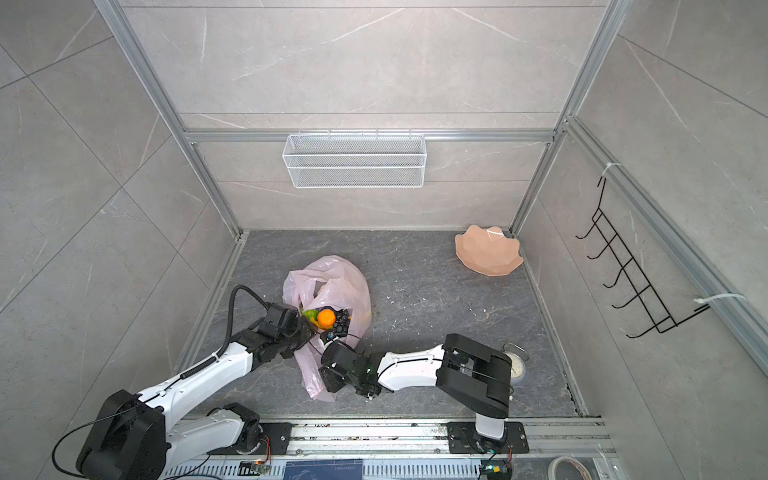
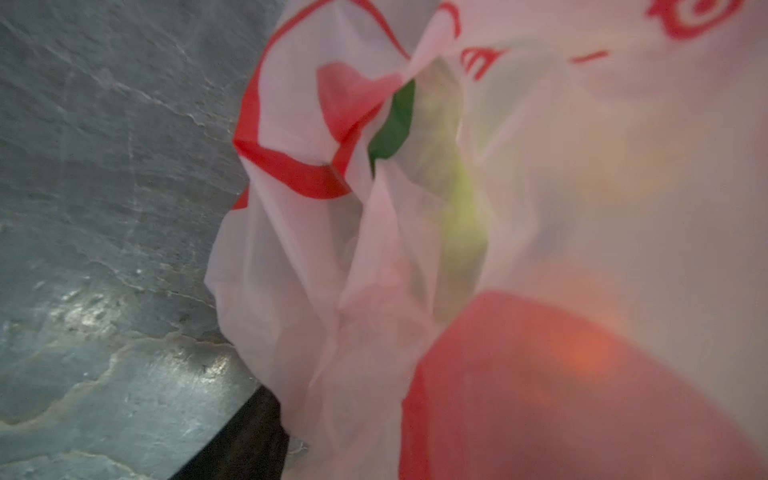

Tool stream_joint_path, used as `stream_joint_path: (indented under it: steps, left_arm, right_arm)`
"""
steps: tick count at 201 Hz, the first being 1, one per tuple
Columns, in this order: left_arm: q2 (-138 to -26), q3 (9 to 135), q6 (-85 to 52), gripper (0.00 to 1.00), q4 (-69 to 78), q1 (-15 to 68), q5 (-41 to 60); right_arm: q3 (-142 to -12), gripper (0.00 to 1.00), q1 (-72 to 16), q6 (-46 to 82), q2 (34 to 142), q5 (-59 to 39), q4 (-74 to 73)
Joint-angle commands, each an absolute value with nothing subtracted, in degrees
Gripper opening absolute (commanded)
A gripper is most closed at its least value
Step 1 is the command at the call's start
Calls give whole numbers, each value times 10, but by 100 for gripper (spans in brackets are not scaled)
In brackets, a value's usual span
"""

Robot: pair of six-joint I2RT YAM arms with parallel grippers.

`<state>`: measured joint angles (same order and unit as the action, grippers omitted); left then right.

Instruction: Take the fake fruits out of the plastic bag

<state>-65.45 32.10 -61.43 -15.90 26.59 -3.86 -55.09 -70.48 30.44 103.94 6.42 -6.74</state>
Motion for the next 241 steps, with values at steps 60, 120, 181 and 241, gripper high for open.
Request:
stream_joint_path:
  steps: [60, 120, 181, 241]
  left_arm:
    - [-632, 382, -456, 0, -223, 263, -116]
    - [-612, 528, -250, 0, -251, 270, -224]
    - [-579, 445, -236, 0, -251, 365, -150]
    - [-550, 360, -304, 0, -253, 371, -128]
  right_arm:
    - [-513, 66, -694, 325, 922, 124, -55]
    - [-496, 71, -664, 336, 850, 139, -29]
    - [-471, 70, -629, 384, 774, 209, 30]
    - [-498, 69, -595, 385, 796, 175, 54]
